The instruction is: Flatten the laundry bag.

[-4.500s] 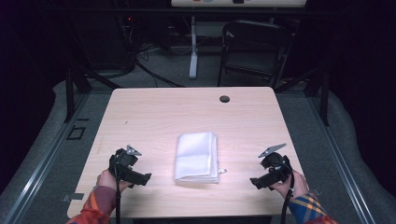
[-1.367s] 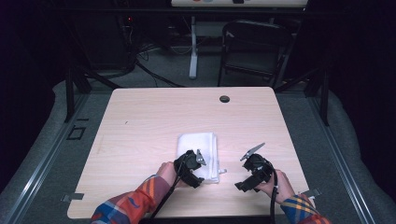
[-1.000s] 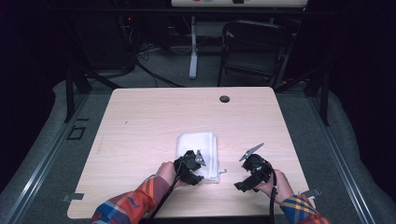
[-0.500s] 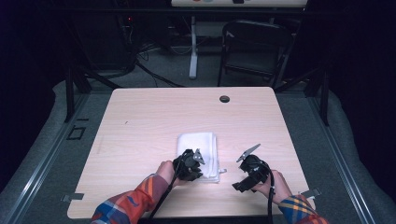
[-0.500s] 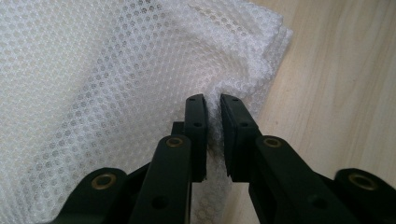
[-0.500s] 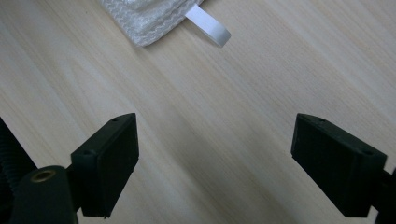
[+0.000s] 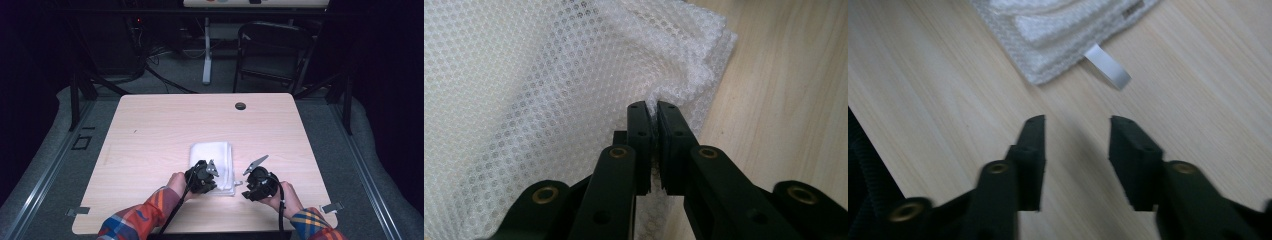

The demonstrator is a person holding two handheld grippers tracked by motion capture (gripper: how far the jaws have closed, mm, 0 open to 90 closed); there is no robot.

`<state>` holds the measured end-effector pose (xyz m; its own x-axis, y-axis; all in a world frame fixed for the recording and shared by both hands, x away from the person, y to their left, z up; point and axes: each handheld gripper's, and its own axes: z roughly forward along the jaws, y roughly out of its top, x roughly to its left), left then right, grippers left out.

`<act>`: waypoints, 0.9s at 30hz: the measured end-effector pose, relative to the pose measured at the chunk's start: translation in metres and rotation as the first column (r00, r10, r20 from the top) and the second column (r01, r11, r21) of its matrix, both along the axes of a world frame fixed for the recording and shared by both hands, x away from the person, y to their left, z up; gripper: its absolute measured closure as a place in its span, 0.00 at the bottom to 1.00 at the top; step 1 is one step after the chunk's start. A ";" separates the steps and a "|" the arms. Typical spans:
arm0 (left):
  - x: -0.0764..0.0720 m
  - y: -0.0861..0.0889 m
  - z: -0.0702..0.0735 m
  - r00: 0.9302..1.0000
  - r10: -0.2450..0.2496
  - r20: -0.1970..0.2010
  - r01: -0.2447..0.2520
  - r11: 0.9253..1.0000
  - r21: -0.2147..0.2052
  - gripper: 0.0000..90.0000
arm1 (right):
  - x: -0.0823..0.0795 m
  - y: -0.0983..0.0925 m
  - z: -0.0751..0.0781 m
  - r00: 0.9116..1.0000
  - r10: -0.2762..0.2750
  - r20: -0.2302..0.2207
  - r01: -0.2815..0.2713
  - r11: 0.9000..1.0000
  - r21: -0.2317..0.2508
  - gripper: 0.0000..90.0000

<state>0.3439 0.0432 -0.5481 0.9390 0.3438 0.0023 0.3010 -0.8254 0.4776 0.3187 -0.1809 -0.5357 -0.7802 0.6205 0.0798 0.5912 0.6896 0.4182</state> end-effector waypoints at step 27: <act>-0.003 -0.008 -0.003 1.000 -0.022 -0.001 0.022 1.000 -0.017 0.68 | 0.018 0.048 -0.019 0.998 0.011 0.054 -0.013 0.999 0.039 1.00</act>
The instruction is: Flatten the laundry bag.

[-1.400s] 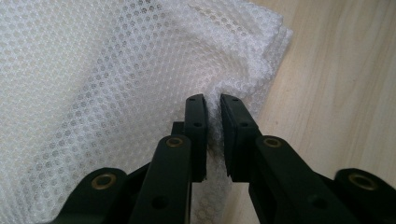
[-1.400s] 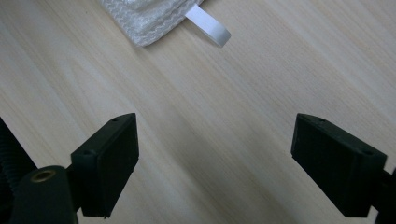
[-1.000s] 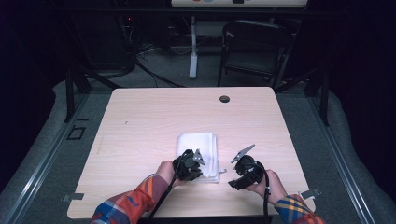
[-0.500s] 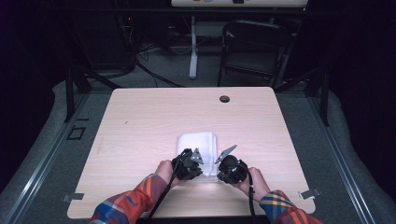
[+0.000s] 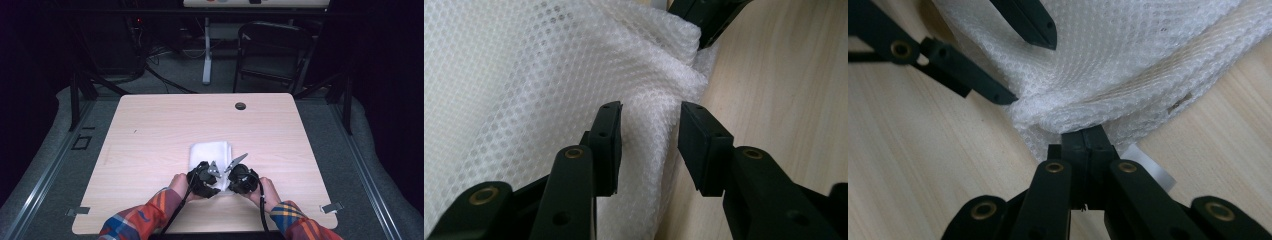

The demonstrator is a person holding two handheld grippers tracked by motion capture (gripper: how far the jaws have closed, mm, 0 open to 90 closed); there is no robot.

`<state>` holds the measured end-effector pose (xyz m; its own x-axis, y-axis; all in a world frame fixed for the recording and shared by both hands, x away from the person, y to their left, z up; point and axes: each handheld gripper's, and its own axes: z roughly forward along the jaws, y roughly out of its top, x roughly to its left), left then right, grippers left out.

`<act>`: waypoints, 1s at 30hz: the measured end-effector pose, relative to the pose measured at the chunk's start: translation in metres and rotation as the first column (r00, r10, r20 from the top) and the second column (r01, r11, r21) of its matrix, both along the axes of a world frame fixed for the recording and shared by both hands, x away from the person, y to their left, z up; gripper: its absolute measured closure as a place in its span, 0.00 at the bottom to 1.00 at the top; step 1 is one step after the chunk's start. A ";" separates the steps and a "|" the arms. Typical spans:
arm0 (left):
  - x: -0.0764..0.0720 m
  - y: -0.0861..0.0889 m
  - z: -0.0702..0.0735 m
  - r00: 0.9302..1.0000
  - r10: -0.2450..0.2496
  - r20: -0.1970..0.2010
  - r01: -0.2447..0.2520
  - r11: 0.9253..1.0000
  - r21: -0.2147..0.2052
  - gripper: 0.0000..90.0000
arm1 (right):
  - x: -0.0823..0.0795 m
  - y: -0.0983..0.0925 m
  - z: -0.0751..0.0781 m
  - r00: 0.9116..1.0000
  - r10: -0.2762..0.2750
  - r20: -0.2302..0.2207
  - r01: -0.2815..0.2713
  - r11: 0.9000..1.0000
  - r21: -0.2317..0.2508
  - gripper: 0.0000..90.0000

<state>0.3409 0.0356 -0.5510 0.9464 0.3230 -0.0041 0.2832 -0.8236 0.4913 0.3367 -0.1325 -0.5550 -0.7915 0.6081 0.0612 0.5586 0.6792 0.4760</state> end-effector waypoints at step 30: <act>0.004 0.001 0.005 0.998 0.047 0.031 -0.045 0.997 -0.069 0.93 | 0.000 -0.001 -0.001 1.000 0.010 0.003 -0.010 1.000 0.008 1.00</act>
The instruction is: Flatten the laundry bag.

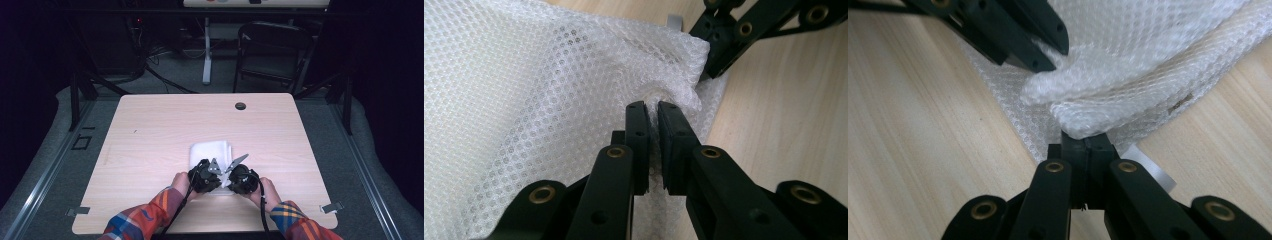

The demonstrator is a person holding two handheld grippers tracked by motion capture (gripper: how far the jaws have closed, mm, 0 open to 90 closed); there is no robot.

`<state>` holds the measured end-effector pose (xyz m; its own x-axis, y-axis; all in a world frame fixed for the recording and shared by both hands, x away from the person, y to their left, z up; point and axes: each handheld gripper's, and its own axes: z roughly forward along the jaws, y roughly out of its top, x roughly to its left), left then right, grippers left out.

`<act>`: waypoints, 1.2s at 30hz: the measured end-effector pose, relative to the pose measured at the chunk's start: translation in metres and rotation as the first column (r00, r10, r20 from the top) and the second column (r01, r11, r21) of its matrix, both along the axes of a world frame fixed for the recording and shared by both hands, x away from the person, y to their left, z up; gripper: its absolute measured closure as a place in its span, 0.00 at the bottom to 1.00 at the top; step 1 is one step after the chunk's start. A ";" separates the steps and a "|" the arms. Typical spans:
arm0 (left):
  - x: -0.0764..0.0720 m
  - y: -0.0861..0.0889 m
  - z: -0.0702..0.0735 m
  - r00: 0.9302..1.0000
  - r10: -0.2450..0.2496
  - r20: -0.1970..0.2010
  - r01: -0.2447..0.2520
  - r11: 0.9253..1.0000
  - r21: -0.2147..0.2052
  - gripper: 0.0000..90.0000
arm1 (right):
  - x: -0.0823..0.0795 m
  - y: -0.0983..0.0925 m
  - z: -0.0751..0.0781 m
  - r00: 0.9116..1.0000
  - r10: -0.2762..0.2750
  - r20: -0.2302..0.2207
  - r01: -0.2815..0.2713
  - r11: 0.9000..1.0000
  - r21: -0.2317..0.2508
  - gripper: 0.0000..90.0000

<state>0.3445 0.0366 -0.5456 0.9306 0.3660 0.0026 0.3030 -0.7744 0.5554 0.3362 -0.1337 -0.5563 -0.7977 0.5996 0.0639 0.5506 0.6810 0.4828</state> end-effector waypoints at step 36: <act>-0.008 0.040 0.035 0.987 0.137 0.081 -0.133 0.990 -0.055 0.93 | 0.000 -0.002 0.000 0.999 0.031 0.018 -0.031 0.999 -0.019 1.00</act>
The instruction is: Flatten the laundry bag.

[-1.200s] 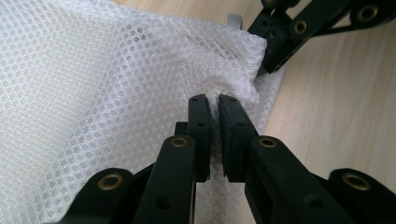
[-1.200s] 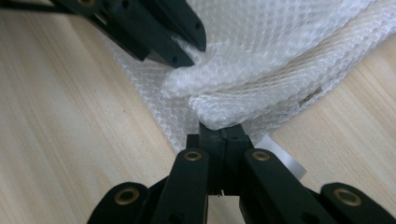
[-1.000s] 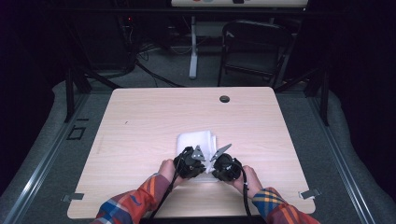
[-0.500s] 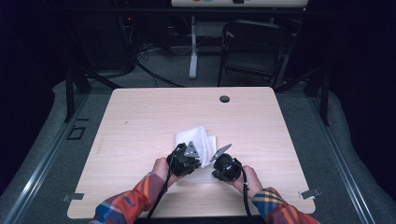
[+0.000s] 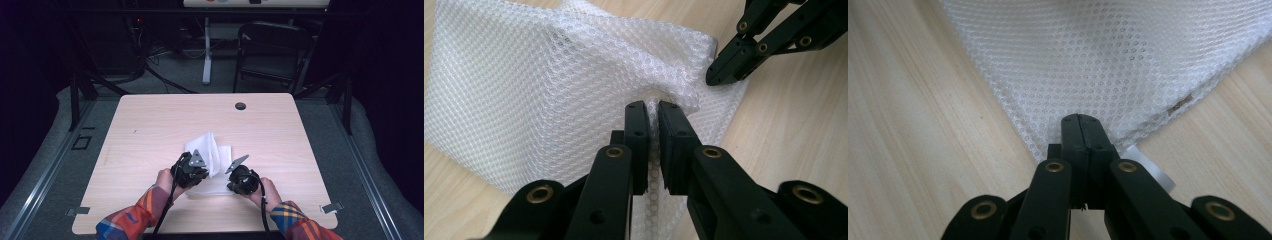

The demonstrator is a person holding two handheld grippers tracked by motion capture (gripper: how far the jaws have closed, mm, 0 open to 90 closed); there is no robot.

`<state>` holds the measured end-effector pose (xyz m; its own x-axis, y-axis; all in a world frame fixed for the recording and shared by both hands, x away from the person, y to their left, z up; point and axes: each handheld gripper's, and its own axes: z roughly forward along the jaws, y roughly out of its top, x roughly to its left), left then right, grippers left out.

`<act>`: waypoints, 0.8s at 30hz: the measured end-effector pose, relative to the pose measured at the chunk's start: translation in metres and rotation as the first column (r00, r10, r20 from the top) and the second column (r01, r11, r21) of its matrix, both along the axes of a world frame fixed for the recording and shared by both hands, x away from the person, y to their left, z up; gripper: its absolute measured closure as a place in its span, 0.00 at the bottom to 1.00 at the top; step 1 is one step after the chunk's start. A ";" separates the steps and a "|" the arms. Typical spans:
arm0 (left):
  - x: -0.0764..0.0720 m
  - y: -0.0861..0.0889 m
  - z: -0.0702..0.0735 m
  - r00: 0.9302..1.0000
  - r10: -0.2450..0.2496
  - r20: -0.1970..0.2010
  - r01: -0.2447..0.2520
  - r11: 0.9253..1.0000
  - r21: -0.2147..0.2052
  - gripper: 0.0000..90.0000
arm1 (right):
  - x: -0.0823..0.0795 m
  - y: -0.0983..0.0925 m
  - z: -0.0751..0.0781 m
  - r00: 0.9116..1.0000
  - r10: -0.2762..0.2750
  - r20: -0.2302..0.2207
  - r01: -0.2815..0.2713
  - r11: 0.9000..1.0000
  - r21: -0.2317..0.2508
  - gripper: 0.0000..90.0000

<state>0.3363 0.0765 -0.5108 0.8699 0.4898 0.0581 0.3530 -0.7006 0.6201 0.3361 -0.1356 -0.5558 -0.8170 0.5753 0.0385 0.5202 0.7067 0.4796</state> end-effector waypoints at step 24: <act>-0.004 0.017 0.004 0.998 0.067 0.019 -0.067 0.998 -0.003 0.93 | -0.001 0.001 0.000 1.000 0.010 0.016 -0.010 1.000 -0.009 1.00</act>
<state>0.3328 0.0934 -0.5069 0.8339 0.5469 0.0733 0.3870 -0.6744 0.6288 0.3347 -0.1342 -0.5560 -0.8231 0.5675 0.0202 0.5054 0.7158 0.4819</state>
